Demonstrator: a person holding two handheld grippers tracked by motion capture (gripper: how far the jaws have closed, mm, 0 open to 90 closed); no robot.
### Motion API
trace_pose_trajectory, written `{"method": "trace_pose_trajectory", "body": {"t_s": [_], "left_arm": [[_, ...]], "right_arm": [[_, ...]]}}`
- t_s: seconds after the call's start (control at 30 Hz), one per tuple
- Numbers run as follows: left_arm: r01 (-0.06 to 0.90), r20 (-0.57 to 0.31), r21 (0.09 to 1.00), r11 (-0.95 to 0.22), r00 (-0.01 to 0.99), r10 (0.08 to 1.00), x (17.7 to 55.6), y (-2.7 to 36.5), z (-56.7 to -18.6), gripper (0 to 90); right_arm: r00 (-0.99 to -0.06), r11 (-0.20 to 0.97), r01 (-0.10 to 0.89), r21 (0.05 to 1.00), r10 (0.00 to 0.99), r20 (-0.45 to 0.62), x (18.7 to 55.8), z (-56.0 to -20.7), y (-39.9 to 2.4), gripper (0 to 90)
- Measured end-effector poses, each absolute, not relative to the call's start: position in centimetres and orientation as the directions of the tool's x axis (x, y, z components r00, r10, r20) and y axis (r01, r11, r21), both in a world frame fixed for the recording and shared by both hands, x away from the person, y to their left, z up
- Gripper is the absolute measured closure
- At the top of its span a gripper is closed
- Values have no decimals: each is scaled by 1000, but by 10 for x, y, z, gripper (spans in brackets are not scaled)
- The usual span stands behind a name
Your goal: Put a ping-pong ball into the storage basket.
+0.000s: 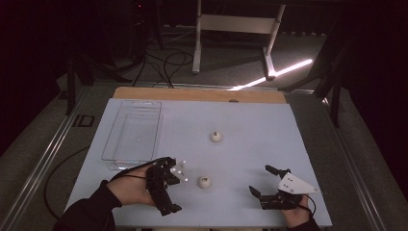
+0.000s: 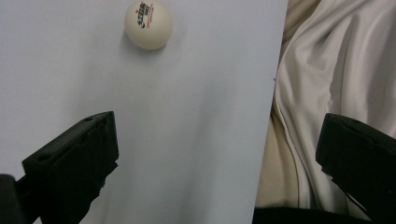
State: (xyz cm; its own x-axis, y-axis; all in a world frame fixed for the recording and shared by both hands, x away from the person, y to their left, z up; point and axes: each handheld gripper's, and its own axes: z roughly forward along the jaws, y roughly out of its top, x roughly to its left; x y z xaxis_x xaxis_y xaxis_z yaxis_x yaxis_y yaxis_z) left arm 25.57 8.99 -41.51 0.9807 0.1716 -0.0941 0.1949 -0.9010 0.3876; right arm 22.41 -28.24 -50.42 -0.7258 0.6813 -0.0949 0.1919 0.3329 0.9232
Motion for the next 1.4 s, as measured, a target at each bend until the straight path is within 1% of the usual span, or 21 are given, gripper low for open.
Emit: {"method": "trace_pose_trajectory", "body": {"t_s": [0.3, 0.53, 0.67, 1.0, 1.4], "left_arm": [[185, -110, 384, -905, 982, 154, 260, 75, -413, 3], [169, -94, 398, -902, 985, 143, 262, 66, -410, 3], [168, -100, 393, -904, 985, 140, 264, 61, -409, 3], [144, -79, 425, -894, 989, 122, 268, 48, -402, 3], [132, -64, 440, -888, 991, 116, 276, 32, -401, 4]], "right_arm": [[-727, 333, 194, 923, 681, -93, 224, -504, -283, 87], [-728, 330, 196, 923, 680, -89, 224, -504, -282, 87], [-729, 331, 194, 923, 679, -91, 224, -504, -282, 87], [-729, 332, 194, 923, 678, -91, 224, -504, -282, 87], [-732, 333, 195, 923, 675, -89, 224, -504, -282, 87]]}}
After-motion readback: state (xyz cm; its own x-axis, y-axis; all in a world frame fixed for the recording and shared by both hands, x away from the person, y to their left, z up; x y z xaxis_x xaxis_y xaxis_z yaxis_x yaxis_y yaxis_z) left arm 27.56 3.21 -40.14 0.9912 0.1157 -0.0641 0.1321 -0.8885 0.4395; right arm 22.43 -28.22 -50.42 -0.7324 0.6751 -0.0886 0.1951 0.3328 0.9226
